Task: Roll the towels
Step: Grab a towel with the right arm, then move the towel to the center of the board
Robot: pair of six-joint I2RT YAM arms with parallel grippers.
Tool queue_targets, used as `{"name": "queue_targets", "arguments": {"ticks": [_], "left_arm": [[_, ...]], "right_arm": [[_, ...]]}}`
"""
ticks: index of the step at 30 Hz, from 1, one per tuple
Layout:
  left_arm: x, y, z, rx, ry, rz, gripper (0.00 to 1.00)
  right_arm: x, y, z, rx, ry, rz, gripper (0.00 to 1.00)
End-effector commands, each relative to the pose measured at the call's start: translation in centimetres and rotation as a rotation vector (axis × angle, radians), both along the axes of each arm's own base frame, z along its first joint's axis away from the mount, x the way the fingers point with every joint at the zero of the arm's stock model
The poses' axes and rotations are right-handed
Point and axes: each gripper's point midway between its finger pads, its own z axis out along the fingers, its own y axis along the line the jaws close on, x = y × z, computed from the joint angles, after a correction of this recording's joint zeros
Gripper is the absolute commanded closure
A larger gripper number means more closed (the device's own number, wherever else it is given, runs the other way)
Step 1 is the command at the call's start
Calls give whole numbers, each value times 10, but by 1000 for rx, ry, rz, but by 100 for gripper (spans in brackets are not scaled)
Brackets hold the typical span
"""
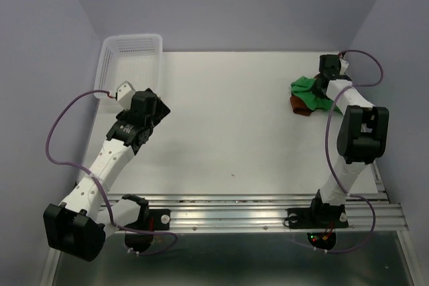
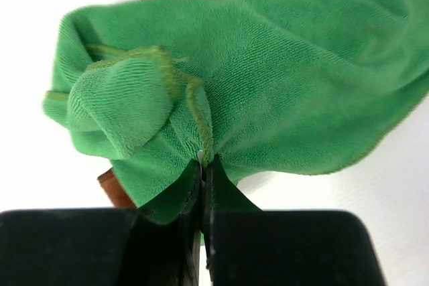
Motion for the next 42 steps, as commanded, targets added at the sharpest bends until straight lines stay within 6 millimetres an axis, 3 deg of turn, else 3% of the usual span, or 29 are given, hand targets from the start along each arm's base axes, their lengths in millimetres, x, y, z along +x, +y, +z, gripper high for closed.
{"name": "queue_targets", "arguments": {"ticks": [1,2,6,9,12,14,15,18,22,23,26,27,30,31,32,34,35,36,37,39,40,41,42], "left_arm": [[3,0,9,-5,-34,-9,1],[4,-1,10,-9,-38,-13,1],[4,-7,12,-28,-49,-41,1],[4,-9,14,-33,-55,-56,1],[3,-10,18,-42,-64,-61,1],[2,-11,23,-48,-79,-66,1],[1,-11,26,-54,-87,-70,1],[0,-13,30,-64,-100,-83,1],[-6,-14,34,-76,-114,-94,1],[-8,-13,34,-77,-113,-94,1],[-14,-9,37,-78,-125,-86,1],[-18,-7,39,-78,-128,-76,1],[-26,-1,42,-80,-135,-57,1],[-27,0,42,-82,-139,-51,1],[-30,1,43,-82,-141,-48,1],[-33,6,43,-84,-145,-25,1],[-35,7,41,-84,-141,-21,1],[-36,7,41,-81,-139,-18,1],[-37,10,39,-76,-129,-4,1],[-38,12,36,-69,-116,8,1],[-38,14,32,-64,-104,21,1],[-38,15,30,-61,-94,24,1],[-37,14,23,-55,-69,23,1]], "right_arm": [[7,-7,107,-64,-224,29,99],[-1,-7,129,-79,-253,39,99],[-17,-4,175,-105,-321,69,99],[-21,2,205,-112,-367,120,99],[-22,15,253,-104,-470,197,99],[-24,41,293,-47,-562,321,99],[-25,65,306,9,-597,426,99],[-34,112,346,88,-679,617,99],[-60,201,370,271,-702,944,99],[-71,232,376,296,-716,1020,99],[-92,279,393,336,-747,1147,99],[-106,308,393,392,-741,1232,99],[-126,338,395,478,-743,1345,99],[-128,339,395,492,-752,1346,99],[-122,341,369,521,-701,1317,99],[-110,325,359,465,-731,1192,98],[-102,318,314,445,-642,1128,96],[-90,301,292,399,-609,1037,93],[-86,279,241,394,-513,947,84],[-83,246,184,373,-403,842,75],[-86,230,155,377,-343,802,49],[-86,204,126,358,-287,727,33],[-100,179,74,317,-177,631,11]]}}
